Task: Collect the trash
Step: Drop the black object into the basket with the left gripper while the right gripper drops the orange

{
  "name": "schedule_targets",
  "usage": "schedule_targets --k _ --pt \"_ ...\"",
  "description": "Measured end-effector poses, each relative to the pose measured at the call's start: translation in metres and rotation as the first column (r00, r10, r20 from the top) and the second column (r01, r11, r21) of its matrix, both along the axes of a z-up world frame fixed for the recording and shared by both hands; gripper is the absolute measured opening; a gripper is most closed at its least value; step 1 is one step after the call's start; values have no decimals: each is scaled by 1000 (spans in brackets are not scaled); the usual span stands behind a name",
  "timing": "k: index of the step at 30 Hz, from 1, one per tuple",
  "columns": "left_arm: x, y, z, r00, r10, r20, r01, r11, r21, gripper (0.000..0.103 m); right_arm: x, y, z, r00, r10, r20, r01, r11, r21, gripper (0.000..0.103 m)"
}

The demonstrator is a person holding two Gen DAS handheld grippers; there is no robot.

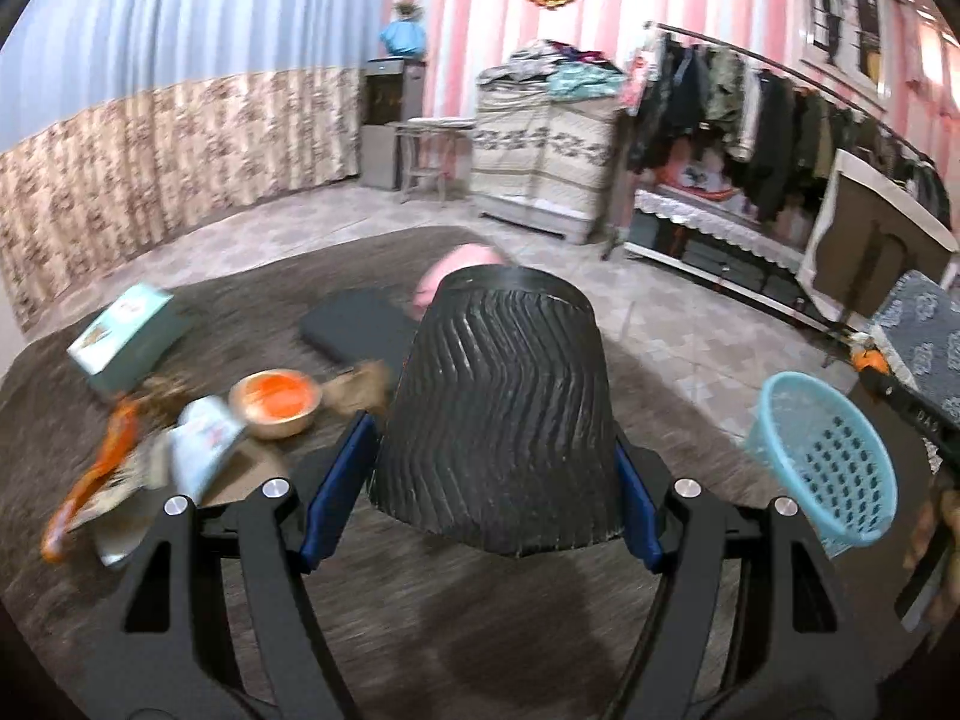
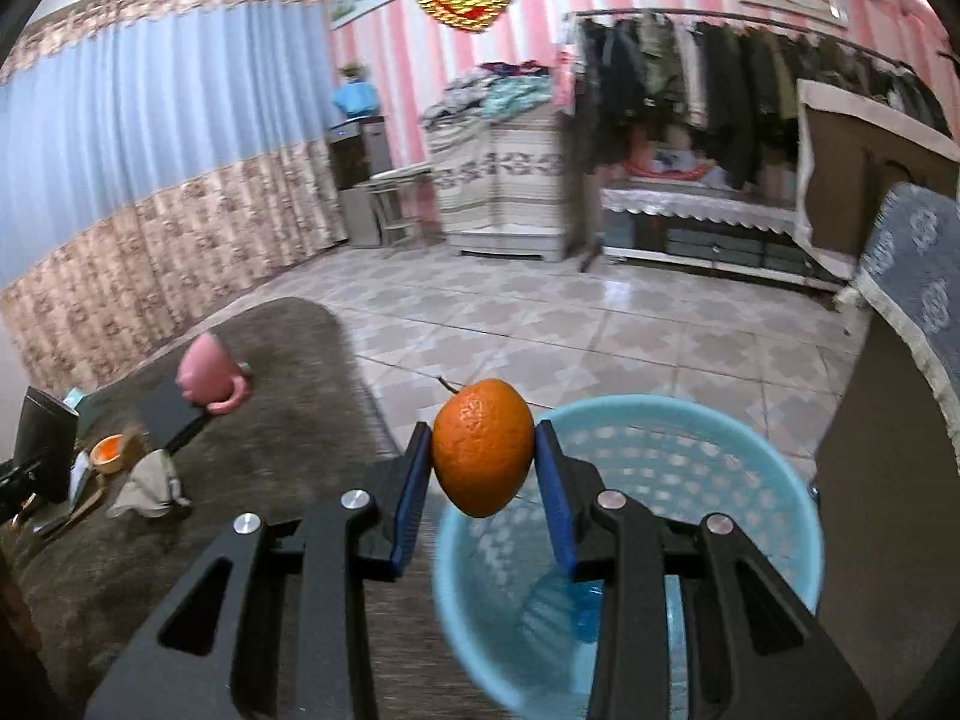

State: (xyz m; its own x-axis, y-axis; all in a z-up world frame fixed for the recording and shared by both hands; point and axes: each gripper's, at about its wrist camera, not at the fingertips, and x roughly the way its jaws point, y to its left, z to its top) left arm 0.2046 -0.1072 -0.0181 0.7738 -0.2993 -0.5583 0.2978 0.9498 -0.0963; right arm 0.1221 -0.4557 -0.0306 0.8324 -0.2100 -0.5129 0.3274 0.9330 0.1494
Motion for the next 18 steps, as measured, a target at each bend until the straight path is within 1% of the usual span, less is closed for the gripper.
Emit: schedule_targets --k 3,5,8,13,16,18 --pt "5 -34 -4 998 -54 -13 54 998 -13 71 -4 -22 -7 999 -42 -17 42 999 19 35" --pt "5 -62 -7 995 -97 -7 97 995 -5 71 -5 -36 -11 998 -64 -24 65 997 34 35" --pt "4 -102 -13 987 -164 2 164 986 7 71 -5 -47 -16 994 -96 -44 97 995 25 35" --pt "1 -169 -20 962 -273 18 273 962 22 71 -15 -68 -19 984 -165 -63 167 986 14 35" --pt "-2 -204 -21 945 -326 25 325 946 7 71 -21 -79 -21 979 -193 -69 196 980 26 35" --pt "-3 -226 -23 935 -354 32 354 935 11 71 -23 -85 -22 976 -204 -74 207 978 28 35"
